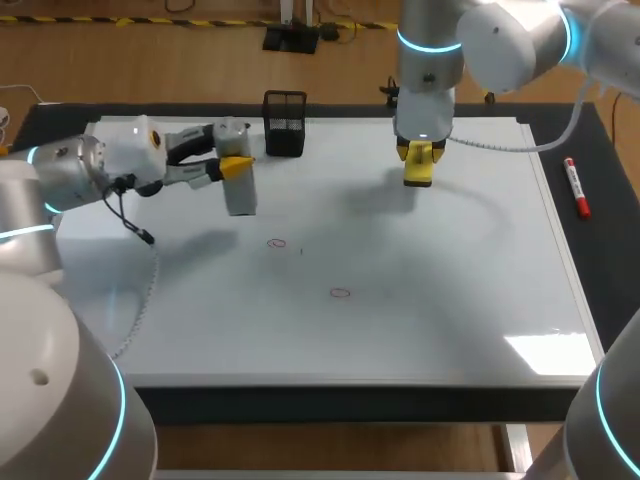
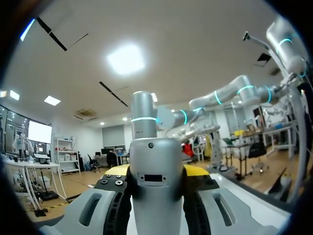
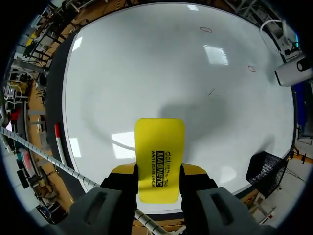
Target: Pick up the inspection probe, press it on each red-marked spot on the whiteboard one by one, put down the probe, pick up the eraser, and wipe off all the red marks.
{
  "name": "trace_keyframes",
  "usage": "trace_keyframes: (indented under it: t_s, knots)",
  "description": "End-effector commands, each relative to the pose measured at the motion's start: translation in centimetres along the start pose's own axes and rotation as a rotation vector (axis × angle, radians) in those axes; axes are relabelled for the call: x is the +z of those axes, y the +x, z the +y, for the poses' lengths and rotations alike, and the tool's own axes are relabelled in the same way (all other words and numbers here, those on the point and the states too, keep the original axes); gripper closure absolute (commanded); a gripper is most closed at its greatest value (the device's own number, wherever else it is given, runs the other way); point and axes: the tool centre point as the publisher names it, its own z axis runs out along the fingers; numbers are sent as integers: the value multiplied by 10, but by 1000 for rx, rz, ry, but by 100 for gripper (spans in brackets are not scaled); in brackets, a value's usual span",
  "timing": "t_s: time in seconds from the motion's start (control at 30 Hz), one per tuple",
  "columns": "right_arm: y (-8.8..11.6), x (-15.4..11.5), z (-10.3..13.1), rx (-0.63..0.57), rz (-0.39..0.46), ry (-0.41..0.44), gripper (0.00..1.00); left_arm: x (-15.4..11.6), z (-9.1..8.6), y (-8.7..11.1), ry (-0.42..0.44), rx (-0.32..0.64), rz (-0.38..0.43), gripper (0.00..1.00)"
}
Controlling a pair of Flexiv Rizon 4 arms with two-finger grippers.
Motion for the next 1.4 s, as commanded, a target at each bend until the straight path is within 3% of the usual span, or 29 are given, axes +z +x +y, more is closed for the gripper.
trace_keyframes:
  t_s: [0.03,0.53,1.4]
  knots:
    - [1,-1,0,-3,1,1,100,-19,-6,-4,-1,-6,-2,100]
    - [1,-1,0,-3,1,1,100,-66,-8,-20,-9,-50,-45,100]
    - [1,-1,0,-3,1,1,100,-70,-13,-23,-10,-43,-63,100]
